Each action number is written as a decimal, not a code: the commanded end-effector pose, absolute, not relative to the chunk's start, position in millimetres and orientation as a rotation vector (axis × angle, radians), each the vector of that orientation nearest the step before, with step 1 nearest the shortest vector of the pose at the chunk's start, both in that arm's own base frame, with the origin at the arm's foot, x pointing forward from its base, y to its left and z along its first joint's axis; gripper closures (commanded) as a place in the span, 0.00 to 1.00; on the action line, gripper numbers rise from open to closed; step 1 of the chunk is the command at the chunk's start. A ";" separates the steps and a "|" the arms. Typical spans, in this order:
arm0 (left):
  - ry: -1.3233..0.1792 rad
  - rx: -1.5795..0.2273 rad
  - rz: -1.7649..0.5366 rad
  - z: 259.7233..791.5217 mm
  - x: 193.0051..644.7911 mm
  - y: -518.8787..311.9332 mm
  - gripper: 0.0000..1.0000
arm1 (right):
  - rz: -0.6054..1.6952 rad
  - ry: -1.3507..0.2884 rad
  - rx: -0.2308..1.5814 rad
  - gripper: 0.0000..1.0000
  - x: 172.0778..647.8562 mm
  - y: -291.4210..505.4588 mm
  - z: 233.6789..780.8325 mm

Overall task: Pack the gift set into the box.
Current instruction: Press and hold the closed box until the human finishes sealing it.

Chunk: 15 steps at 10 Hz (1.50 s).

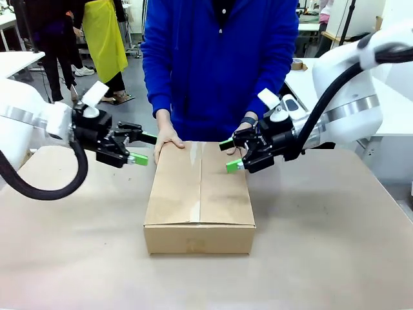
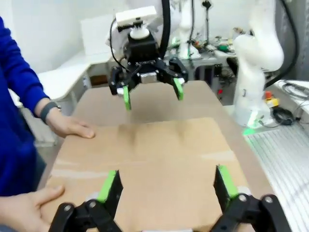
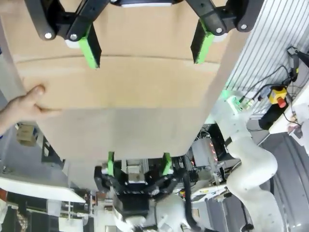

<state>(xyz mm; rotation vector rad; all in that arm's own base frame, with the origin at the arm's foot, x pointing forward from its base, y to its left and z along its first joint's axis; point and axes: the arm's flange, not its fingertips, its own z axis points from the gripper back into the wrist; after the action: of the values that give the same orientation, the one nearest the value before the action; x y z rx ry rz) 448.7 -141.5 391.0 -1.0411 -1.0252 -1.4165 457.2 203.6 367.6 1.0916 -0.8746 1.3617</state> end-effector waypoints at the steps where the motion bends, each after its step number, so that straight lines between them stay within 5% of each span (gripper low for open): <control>1: -1.085 -0.871 -1.403 373.5 442.2 -178.2 0.00 | 1.398 -0.877 1.054 0.00 463.6 218.7 344.5; 3: -1.028 -0.793 -1.373 354.0 451.2 -210.3 0.00 | 1.435 -0.911 0.929 0.00 459.7 221.9 328.3; 15: -0.902 -0.752 -1.388 315.4 472.0 -187.5 0.00 | 1.304 -0.851 0.946 0.00 474.8 208.6 295.4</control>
<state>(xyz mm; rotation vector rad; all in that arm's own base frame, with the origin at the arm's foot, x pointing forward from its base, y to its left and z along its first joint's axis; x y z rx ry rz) 470.8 -193.3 325.3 -0.7635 -0.9197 -1.3982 470.0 205.8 302.8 0.9542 -0.8712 1.3167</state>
